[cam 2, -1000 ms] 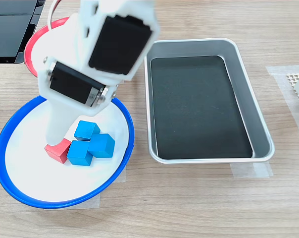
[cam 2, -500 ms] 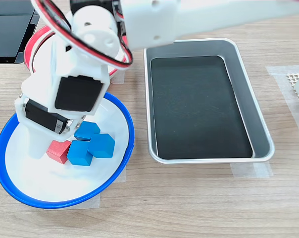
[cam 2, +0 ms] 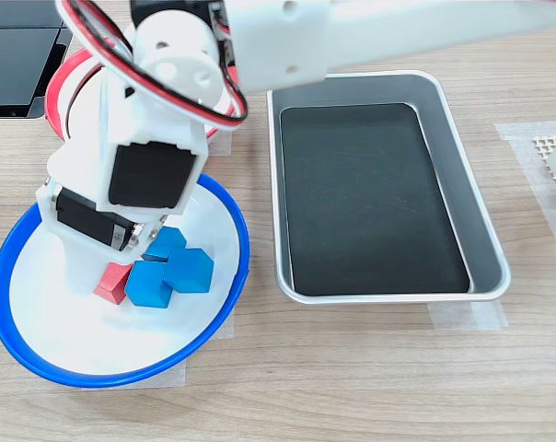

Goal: Relocate any misplaced blocks to their matching dishes.

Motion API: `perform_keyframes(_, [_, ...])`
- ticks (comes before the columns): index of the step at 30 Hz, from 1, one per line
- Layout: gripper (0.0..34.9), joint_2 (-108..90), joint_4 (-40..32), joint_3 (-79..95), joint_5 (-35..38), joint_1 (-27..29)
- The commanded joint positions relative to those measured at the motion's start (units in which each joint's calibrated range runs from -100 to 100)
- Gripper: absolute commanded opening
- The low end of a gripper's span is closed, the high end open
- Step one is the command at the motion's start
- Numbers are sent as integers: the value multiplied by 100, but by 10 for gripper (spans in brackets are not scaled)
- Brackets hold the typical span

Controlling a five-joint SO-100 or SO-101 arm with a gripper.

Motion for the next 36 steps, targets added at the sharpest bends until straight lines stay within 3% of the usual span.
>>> perform_keyframes(1, [119,32,35,-243,44,29])
perform_keyframes(10, [101,253,2,-398,93,95])
perform_keyframes(17, [4,253,11,-426,151,67])
perform_keyframes(27, [4,-1367,159,621,264,293])
perform_keyframes(36, [4,-2740,-220,2132,1226,1017])
